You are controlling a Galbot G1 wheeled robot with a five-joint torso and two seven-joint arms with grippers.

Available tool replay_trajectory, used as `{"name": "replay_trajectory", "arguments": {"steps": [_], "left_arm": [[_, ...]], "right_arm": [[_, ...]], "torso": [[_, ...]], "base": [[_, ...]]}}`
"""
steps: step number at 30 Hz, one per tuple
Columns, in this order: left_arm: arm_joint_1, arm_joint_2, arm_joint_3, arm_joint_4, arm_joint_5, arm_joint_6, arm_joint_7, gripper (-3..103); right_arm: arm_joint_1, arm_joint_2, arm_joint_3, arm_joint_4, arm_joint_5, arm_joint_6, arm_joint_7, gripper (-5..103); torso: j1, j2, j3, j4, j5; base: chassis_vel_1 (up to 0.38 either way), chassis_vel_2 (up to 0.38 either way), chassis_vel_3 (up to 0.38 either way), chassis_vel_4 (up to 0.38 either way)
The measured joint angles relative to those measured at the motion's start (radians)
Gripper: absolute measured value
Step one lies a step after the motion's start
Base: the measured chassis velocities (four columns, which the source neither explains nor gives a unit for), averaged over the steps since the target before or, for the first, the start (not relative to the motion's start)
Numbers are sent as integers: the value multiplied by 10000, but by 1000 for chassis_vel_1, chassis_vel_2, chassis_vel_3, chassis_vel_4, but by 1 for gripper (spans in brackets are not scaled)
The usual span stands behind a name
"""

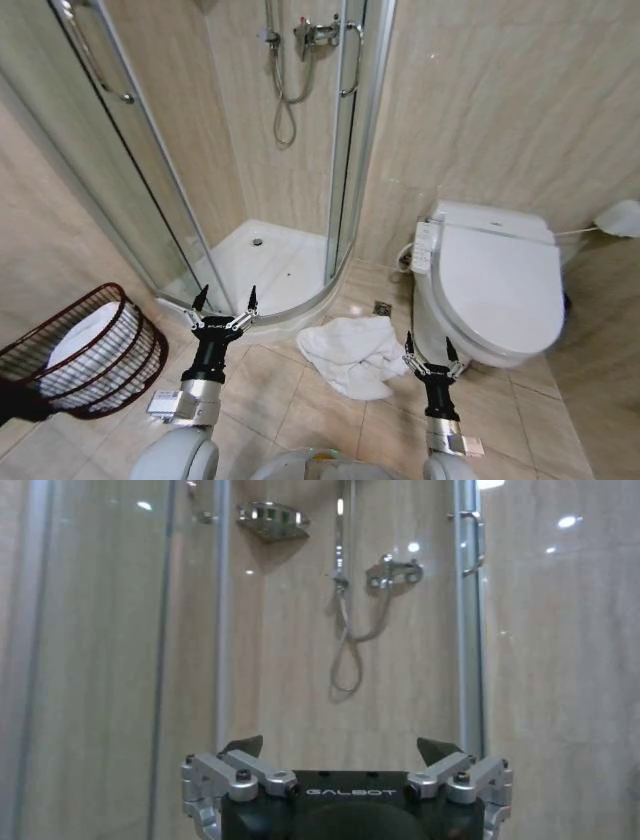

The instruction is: Discard the used towel into the hamper.

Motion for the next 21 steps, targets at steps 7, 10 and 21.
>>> {"name": "replay_trajectory", "arguments": {"steps": [7,10,21], "left_arm": [[0,0,0,1,0,0,-1,100],[0,0,0,0,0,0,0,100],[0,0,0,0,0,0,0,100]], "right_arm": [[331,-136,-56,-544,-215,-234,3,100],[446,-189,-118,-689,39,-613,117,100],[849,-429,-178,-1112,655,-1915,131,100]], "torso": [[-88,-284,-196,0,1],[-127,-421,-293,-1,0],[-251,-856,-606,0,0]], "base": [[64,73,64,75],[30,42,59,58],[23,26,33,27]]}}
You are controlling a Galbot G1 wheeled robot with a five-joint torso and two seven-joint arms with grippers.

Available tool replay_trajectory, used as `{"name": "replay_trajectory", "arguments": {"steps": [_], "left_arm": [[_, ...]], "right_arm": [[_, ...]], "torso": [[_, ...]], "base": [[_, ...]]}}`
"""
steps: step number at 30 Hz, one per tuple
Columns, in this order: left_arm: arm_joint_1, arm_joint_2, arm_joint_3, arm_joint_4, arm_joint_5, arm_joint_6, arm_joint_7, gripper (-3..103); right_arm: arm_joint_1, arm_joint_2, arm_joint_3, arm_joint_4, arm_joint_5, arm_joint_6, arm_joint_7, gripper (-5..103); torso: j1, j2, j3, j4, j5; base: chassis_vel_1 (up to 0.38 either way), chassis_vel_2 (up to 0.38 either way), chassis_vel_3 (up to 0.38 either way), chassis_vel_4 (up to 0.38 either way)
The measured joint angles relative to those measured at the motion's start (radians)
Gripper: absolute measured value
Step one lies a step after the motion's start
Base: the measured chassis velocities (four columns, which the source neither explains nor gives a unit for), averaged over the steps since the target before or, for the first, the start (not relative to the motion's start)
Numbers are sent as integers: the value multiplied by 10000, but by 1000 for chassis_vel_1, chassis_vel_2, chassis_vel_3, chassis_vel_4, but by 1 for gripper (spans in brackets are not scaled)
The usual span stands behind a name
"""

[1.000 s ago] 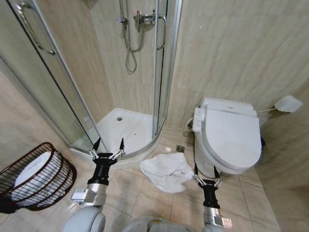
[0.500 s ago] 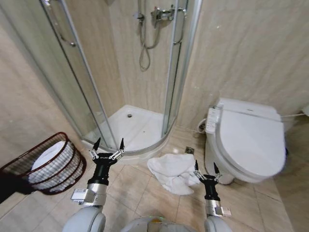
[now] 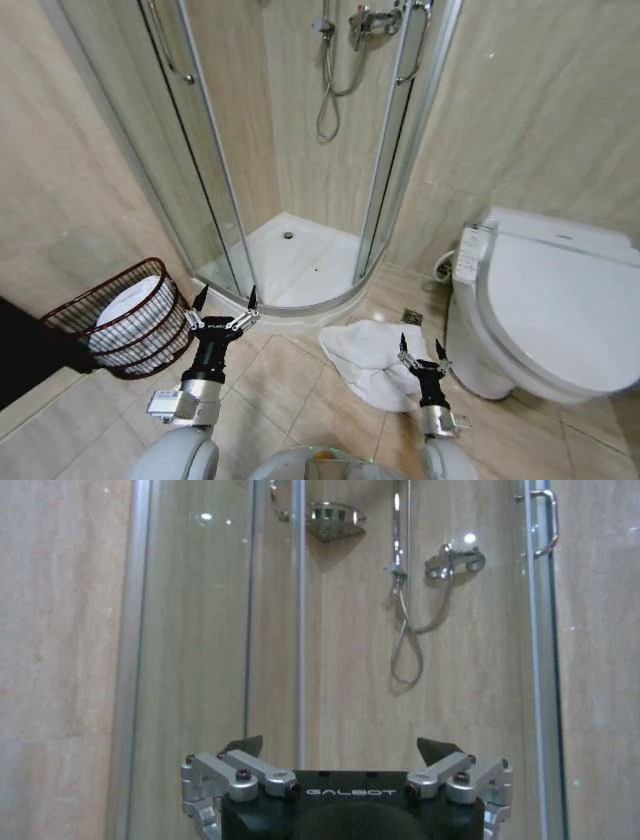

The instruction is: Discard the used towel into the hamper.

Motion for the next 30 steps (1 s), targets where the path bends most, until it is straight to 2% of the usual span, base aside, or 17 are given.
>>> {"name": "replay_trajectory", "arguments": {"steps": [3,6,14,19,25,30], "left_arm": [[0,0,0,0,0,0,0,100],[0,0,0,0,0,0,0,100],[0,0,0,0,0,0,0,100],[0,0,0,0,0,0,0,100],[0,0,0,0,0,0,0,100],[0,0,0,0,0,0,0,100]], "right_arm": [[95,-67,-16,-254,116,-478,91,100],[272,-130,9,-864,-109,-658,146,100],[947,-429,84,-2473,-23,-464,60,100],[1283,-677,47,-3009,300,-837,-3,100],[2009,-1059,-40,-3974,417,-1180,-108,100],[2644,-1333,-85,-4703,305,-1191,-302,100]], "torso": [[-37,-128,-89,0,-3],[-78,-265,-185,-1,0],[-134,-467,-331,0,0],[-177,-628,-448,-1,0],[-185,-663,-475,-2,0],[-184,-656,-469,-1,-1]], "base": [[0,0,0,0],[21,14,16,12],[0,0,0,0],[0,0,0,0],[0,0,0,0],[0,0,0,0]]}}
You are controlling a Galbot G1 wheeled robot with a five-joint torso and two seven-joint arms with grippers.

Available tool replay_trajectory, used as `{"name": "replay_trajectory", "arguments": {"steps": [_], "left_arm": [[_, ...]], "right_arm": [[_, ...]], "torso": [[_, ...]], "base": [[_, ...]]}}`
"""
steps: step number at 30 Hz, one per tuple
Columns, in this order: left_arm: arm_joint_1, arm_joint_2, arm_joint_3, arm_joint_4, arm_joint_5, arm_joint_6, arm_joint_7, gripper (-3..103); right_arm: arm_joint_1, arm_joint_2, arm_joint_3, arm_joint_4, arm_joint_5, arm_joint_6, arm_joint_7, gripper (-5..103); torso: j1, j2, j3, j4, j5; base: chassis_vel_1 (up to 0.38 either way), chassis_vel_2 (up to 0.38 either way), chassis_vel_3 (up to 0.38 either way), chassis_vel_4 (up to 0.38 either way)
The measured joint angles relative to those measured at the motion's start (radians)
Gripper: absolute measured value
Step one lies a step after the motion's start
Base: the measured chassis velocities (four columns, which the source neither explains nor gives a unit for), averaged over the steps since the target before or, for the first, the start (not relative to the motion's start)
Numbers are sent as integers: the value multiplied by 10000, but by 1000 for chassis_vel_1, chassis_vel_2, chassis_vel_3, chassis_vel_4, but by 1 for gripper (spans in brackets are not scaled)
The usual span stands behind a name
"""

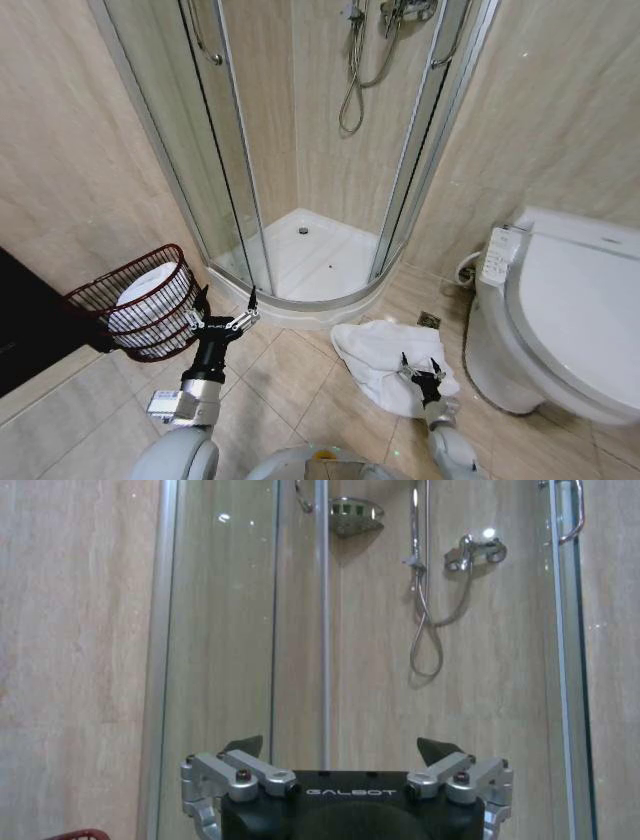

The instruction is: Discard the used towel into the hamper.

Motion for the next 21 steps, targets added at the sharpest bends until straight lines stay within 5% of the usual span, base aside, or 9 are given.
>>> {"name": "replay_trajectory", "arguments": {"steps": [21], "left_arm": [[0,0,0,0,0,0,0,100]], "right_arm": [[2321,-598,-134,-3631,113,190,-730,100]], "torso": [[20,61,41,0,0]], "base": [[0,0,0,0]]}}
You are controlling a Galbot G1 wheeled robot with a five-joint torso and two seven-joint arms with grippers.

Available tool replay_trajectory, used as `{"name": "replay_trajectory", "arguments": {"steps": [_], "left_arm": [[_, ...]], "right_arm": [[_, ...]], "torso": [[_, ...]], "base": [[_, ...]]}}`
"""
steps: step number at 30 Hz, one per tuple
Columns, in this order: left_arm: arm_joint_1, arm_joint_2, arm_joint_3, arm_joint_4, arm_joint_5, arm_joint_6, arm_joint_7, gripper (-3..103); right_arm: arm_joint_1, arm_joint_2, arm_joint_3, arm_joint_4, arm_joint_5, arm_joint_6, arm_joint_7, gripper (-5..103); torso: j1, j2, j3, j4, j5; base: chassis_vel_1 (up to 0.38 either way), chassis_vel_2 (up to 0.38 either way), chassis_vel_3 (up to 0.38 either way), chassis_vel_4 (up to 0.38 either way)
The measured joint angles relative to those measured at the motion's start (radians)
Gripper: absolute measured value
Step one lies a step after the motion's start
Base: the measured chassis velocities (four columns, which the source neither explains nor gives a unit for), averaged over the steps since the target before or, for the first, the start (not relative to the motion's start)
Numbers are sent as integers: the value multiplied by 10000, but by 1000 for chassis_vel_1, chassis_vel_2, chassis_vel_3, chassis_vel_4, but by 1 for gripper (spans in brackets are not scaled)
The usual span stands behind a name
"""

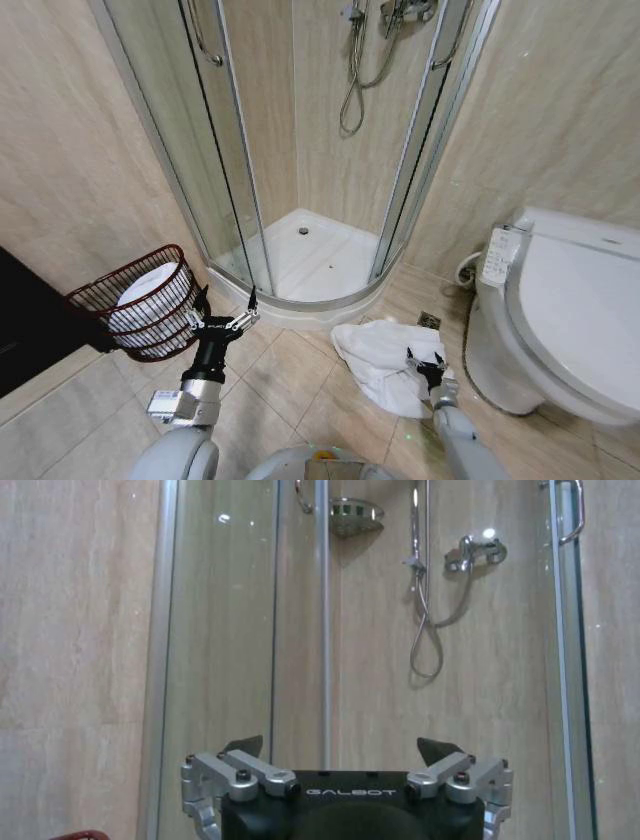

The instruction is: Discard the used towel into the hamper.

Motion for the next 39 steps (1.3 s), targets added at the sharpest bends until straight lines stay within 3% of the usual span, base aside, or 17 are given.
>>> {"name": "replay_trajectory", "arguments": {"steps": [4,11,15,26,31,39], "left_arm": [[1,0,0,0,-1,0,0,100],[0,0,0,0,0,0,0,100],[0,0,0,0,0,0,0,100],[0,0,0,0,0,0,0,100],[0,0,0,0,0,0,0,100],[0,0,0,0,0,0,0,100]], "right_arm": [[194,-41,-1,-405,88,240,-331,99],[249,-36,-13,-643,192,539,-577,77],[209,-25,-17,-627,193,590,-579,73],[96,-37,-20,-634,178,779,-581,37],[65,-21,-15,-615,173,792,-575,29],[-24,5,15,-534,165,819,-560,7]], "torso": [[1,5,3,0,0],[3,15,9,0,-1],[4,17,11,0,0],[7,24,16,-1,0],[7,26,18,-1,0],[8,28,19,-1,0]], "base": [[0,0,0,0],[0,0,0,0],[0,0,0,0],[0,0,0,0],[0,0,0,0],[0,0,0,0]]}}
